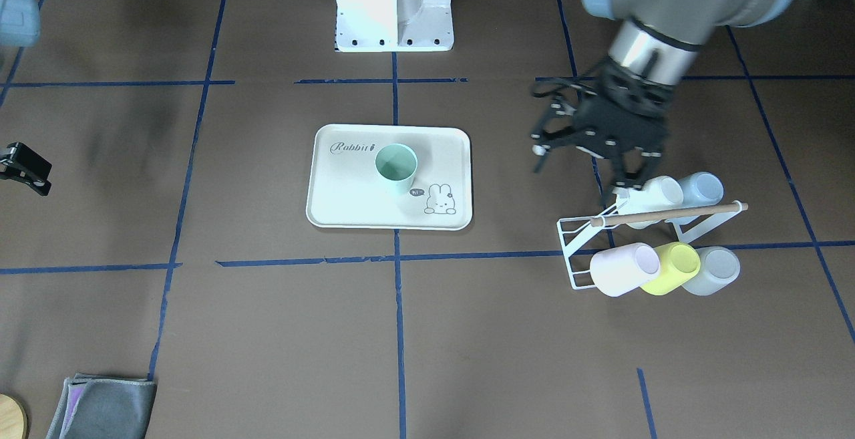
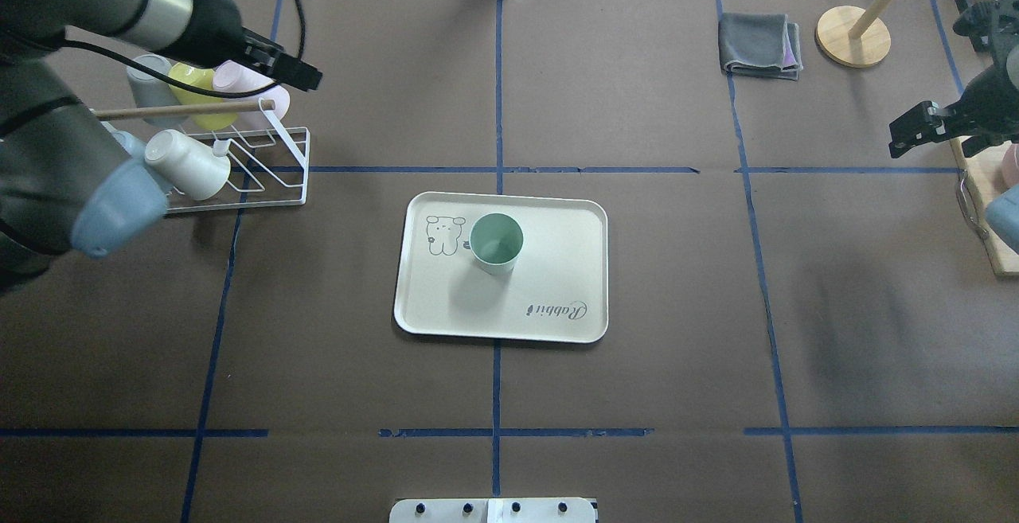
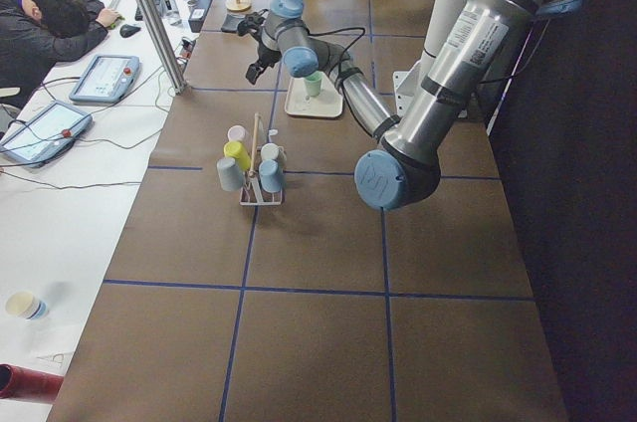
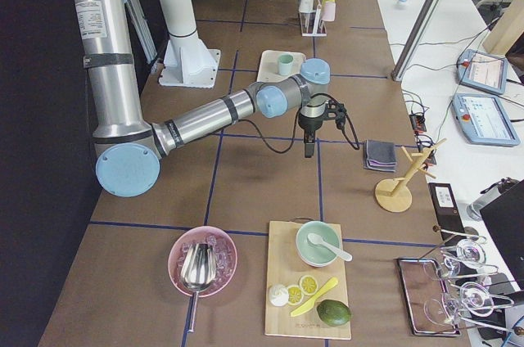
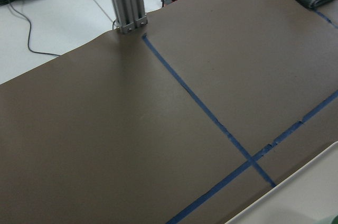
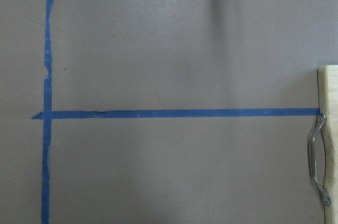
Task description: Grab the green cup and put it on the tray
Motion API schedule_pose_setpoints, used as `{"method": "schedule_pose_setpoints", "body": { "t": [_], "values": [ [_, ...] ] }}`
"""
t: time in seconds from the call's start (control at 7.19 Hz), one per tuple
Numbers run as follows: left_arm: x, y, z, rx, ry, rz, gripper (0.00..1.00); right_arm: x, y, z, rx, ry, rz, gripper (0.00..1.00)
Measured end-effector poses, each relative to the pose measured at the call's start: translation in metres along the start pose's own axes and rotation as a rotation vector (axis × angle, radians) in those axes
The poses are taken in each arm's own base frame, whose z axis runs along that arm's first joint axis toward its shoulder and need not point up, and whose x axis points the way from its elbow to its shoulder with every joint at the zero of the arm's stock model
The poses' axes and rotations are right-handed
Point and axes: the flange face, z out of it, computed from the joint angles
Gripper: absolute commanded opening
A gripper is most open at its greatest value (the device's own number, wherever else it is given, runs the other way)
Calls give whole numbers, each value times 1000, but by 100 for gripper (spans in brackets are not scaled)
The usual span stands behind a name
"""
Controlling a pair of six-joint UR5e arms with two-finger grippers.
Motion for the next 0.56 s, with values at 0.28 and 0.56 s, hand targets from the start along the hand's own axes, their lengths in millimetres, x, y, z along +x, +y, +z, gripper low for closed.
{"method": "schedule_pose_setpoints", "body": {
  "t": [0.28, 0.56],
  "values": [
    [-147, 19, -47, -94, 23, -189, 100, 36, -8, -21, 10, -34, -11, 100],
    [-285, 64, -76, -149, 24, -190, 100, 93, -9, -32, 20, -29, -52, 100]
  ]
}}
